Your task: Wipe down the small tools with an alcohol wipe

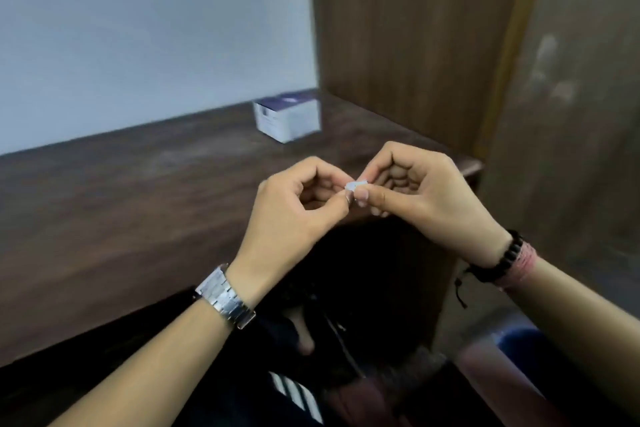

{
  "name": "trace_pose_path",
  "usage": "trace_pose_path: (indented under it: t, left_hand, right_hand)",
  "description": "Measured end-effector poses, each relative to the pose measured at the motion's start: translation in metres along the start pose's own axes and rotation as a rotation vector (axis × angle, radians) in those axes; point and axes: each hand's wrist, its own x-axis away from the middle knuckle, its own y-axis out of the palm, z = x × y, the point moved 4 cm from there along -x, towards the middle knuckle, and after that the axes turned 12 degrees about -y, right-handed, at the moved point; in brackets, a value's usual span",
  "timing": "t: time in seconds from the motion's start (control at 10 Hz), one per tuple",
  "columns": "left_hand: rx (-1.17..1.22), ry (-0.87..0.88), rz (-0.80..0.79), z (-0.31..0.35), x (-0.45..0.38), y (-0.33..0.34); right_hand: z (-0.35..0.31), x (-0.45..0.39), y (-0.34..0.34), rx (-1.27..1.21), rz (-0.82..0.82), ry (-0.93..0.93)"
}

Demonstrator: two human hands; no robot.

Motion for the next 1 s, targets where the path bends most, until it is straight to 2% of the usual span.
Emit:
trace_pose_path:
  t: [0.1,0.2,0.4,0.5,0.6,0.7,0.8,0.9,1.0]
  left_hand:
    - [0.002,0.018,-0.132,0.022,0.048,0.068]
    - [-0.008,0.014,-0.217,0.026,0.066,0.127]
    - [-0.134,-0.184,-0.46,-0.013,0.071,0.26]
    - [-0.237,-0.215,-0.567,-0.026,0.077,0.298]
    - [-0.351,-0.177,-0.6,-0.03,0.08,0.31]
    - [-0.432,-0.152,-0.585,-0.038,0.078,0.31]
    - [-0.493,-0.142,-0.564,-0.042,0.079,0.31]
    - [-0.521,-0.123,-0.531,-0.037,0.079,0.309]
    - [-0.487,-0.086,-0.455,-0.028,0.079,0.307]
  right_hand:
    - [-0.03,0.085,-0.036,0.054,0.134,0.064]
    - [-0.027,0.147,-0.07,0.071,0.27,0.135]
    - [0.029,0.267,-0.131,0.099,0.554,0.395]
    - [0.087,0.333,-0.137,0.073,0.799,0.597]
    - [0.149,0.403,-0.136,0.116,0.952,0.902]
    - [0.197,0.477,-0.126,-0.021,1.044,1.25]
    - [0.209,0.518,-0.118,0.011,0.924,1.47]
    - [0.207,0.519,-0.114,0.006,0.919,1.491]
    - [0.211,0.497,-0.105,-0.011,0.881,1.398]
